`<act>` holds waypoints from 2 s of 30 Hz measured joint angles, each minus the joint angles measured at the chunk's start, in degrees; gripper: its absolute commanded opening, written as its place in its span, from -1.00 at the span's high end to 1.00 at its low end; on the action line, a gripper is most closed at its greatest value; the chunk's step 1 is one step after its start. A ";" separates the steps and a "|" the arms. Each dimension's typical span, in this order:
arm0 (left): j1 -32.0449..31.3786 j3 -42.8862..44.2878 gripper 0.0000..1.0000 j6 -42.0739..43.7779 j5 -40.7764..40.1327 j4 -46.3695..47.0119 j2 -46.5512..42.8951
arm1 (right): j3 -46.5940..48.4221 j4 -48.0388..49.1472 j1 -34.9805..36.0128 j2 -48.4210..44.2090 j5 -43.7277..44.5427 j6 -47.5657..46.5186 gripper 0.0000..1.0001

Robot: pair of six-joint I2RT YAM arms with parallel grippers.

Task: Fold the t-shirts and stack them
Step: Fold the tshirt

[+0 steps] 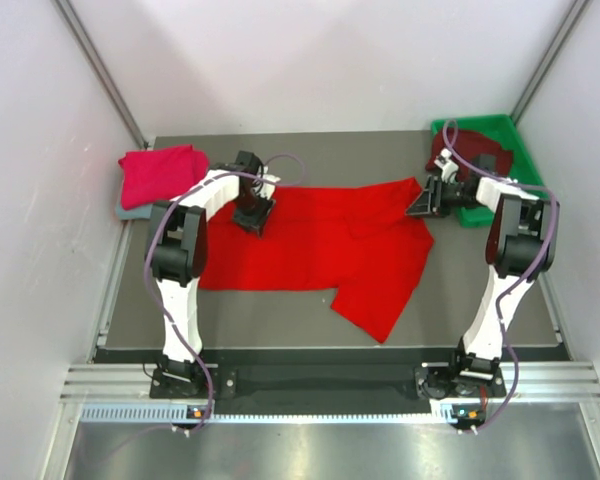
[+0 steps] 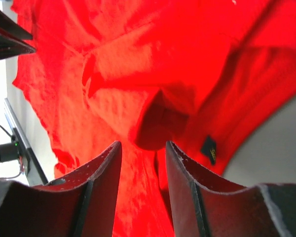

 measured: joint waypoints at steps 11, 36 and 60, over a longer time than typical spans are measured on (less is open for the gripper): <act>-1.90 0.00 0.02 0.39 -1.81 -0.07 0.04 | 2.89 1.03 1.77 2.73 -0.85 0.00 0.17; 0.55 1.62 0.03 -0.66 0.98 -0.31 0.74 | 4.76 -5.29 3.96 1.77 -2.19 5.35 0.95; 1.68 3.21 0.03 -1.97 4.72 -0.33 1.70 | -2.67 -5.92 1.31 -7.85 3.93 9.22 0.12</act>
